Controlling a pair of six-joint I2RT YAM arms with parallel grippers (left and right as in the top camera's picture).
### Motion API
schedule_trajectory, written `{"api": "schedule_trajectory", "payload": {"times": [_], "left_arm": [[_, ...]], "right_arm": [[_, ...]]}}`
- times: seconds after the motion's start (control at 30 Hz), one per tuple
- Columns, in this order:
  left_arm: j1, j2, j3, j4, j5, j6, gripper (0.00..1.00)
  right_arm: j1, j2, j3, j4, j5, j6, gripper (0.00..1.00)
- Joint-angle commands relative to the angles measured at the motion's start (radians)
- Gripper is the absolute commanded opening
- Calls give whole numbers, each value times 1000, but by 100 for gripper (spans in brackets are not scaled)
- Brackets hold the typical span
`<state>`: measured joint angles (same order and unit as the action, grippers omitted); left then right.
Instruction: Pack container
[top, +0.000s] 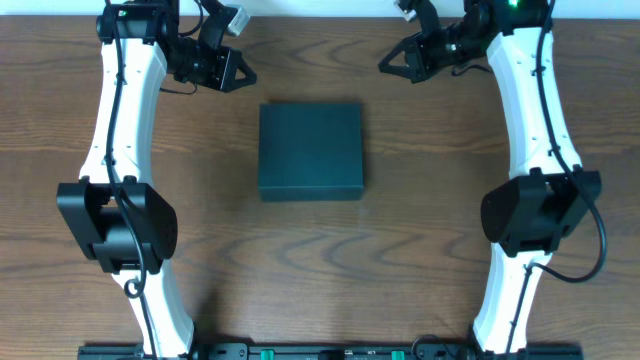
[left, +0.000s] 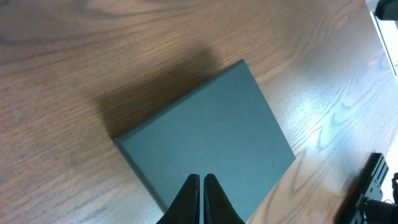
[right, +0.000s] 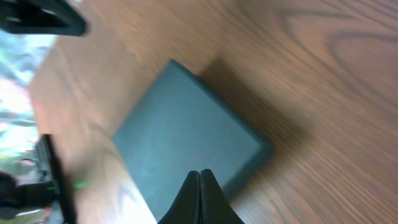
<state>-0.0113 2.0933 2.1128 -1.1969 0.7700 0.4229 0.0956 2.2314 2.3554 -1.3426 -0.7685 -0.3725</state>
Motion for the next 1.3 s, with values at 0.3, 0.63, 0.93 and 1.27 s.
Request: {"api": "schedule_trajectory", "payload": {"times": [0.3,0.63,0.93,1.27], "left_arm": [[-79,-142,18,-61,-98,-120,6],[-303,-380,16,-147,-332,-135,6],[-330,-663,-145,-295,-370,-85,6],[-330,-1168,-682,-77,-356,-156,6]], "right_arm": [[4,-114,15,-93,199,16,1],[5,-280,0,-238,151,-18,2],[101,-731,-478,-113,207,-17,2],[187,-1278,-1165,0,241,125,2]]}}
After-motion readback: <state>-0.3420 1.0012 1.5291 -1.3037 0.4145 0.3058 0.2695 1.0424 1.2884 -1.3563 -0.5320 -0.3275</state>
